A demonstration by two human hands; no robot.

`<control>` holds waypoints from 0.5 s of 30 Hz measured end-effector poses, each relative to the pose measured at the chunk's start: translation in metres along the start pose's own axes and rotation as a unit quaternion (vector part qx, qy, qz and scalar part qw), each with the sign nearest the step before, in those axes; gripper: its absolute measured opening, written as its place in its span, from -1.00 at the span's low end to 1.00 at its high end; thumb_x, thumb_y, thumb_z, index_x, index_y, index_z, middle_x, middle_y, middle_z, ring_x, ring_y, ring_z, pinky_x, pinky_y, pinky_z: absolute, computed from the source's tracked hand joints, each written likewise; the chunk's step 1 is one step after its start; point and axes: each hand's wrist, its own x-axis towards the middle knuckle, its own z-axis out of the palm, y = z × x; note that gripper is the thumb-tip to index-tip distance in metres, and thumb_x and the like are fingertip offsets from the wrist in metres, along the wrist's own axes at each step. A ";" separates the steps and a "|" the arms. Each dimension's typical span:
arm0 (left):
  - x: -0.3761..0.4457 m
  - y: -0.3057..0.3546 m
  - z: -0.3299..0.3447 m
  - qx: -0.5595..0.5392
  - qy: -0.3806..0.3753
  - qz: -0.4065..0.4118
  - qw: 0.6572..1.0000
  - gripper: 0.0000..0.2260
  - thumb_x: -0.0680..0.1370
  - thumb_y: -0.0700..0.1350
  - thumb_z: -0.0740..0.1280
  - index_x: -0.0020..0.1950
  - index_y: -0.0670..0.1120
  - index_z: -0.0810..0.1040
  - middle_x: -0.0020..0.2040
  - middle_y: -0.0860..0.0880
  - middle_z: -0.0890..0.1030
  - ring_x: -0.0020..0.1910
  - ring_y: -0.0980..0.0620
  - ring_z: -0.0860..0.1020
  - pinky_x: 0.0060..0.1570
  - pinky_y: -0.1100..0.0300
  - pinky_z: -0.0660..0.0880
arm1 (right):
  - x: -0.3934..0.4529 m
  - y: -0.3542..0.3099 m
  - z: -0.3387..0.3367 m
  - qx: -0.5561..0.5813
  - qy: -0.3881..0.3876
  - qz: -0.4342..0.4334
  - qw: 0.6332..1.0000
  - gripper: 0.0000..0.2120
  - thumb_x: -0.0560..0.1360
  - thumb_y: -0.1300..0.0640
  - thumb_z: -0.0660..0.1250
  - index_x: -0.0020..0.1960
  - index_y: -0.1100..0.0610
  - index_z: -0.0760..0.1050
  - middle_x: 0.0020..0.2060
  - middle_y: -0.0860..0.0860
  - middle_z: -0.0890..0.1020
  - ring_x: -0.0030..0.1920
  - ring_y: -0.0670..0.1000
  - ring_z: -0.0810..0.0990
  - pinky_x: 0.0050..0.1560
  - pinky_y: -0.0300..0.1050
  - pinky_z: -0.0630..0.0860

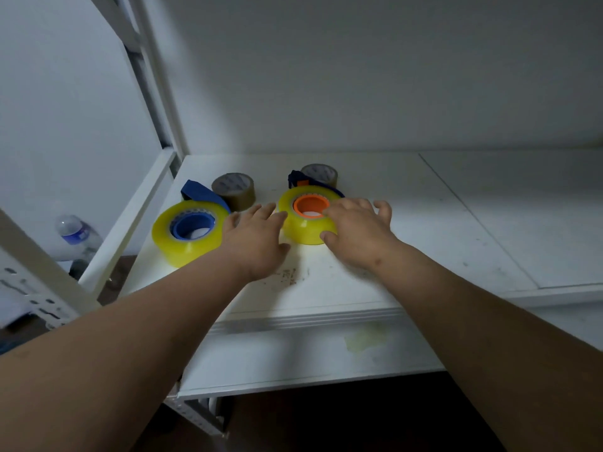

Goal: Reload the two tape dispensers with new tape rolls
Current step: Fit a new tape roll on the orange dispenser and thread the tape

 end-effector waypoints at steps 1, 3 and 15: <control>-0.004 -0.003 -0.003 -0.006 0.002 0.002 1.000 -0.42 0.60 0.12 0.20 0.60 0.08 0.13 0.65 -0.01 0.08 0.62 -0.06 0.01 0.51 -0.18 -0.04 | -0.003 -0.005 -0.002 0.000 0.001 0.003 1.000 -0.62 0.49 -0.12 0.21 0.29 -0.09 0.39 0.35 -0.03 0.38 0.38 0.06 0.24 0.36 0.21 -0.05; -0.011 -0.009 -0.008 -0.017 0.005 0.005 1.000 -0.43 0.60 0.11 0.21 0.59 0.08 0.15 0.65 -0.01 0.09 0.62 -0.06 0.02 0.51 -0.18 -0.05 | -0.008 -0.014 -0.007 0.001 0.003 0.012 1.000 -0.62 0.49 -0.12 0.21 0.29 -0.10 0.39 0.34 -0.03 0.38 0.39 0.06 0.24 0.36 0.19 -0.05; -0.052 -0.040 -0.024 -0.025 0.000 0.009 1.000 -0.42 0.59 0.14 0.22 0.59 0.07 0.17 0.64 0.00 0.12 0.61 -0.07 0.06 0.50 -0.20 0.00 | -0.047 -0.055 -0.028 -0.004 0.016 0.034 0.999 -0.61 0.50 -0.11 0.21 0.31 -0.09 0.38 0.36 -0.04 0.37 0.40 0.05 0.19 0.37 0.15 -0.03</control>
